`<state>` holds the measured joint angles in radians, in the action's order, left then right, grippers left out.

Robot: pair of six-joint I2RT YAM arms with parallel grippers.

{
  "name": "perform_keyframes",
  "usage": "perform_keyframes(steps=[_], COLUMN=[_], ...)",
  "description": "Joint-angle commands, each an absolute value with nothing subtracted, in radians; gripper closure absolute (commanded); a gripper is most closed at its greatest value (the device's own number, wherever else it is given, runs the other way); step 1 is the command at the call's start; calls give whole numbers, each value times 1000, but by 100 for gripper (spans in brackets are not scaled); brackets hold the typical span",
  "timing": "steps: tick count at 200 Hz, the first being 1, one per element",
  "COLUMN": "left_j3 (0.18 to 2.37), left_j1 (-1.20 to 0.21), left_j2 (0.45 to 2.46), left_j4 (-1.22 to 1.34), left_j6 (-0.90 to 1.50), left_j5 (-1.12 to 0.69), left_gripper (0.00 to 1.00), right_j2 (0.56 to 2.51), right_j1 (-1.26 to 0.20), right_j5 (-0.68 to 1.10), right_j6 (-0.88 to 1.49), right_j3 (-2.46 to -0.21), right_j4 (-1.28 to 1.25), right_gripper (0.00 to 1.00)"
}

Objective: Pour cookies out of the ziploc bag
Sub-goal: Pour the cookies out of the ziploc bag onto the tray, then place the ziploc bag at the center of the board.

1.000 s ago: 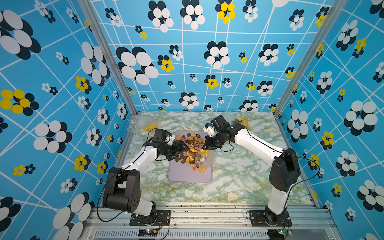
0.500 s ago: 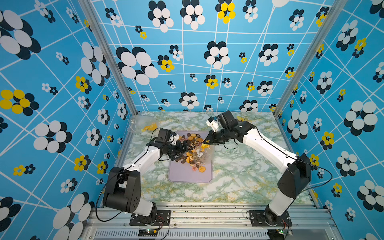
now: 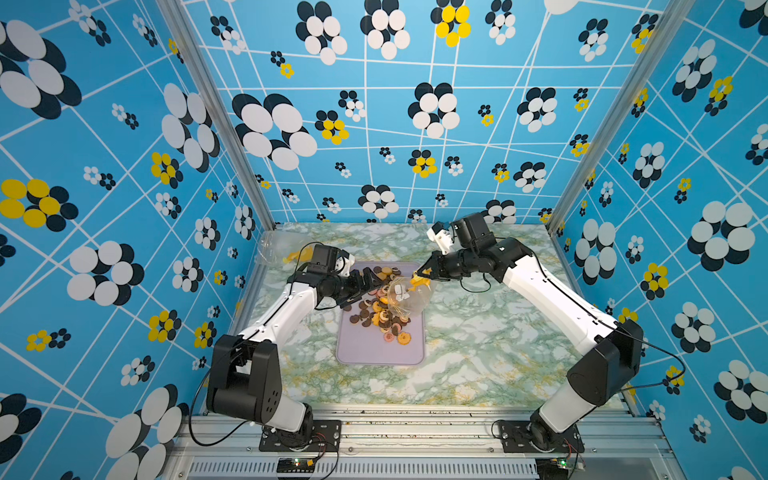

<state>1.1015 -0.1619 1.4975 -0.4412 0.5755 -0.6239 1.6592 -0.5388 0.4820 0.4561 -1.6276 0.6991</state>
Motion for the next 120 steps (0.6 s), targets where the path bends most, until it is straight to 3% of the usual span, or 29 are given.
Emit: perform_keyframes(steps=[1, 80, 120], left_j3=[1154, 1233, 1254], left_j1=[-120, -101, -113], left_j2=[1499, 1591, 1630], left_j4=[-539, -532, -490], left_j6=[531, 523, 544], left_j5=[-604, -635, -647], left_gripper=[1, 0, 1], right_j2=[1637, 1463, 1368], right_j1=[-475, -125, 131], right_j5=[493, 528, 528], right_j6=[456, 642, 771], right_j3=[-1609, -1322, -1126], right_j4=[694, 401, 192], right_gripper=[100, 100, 100])
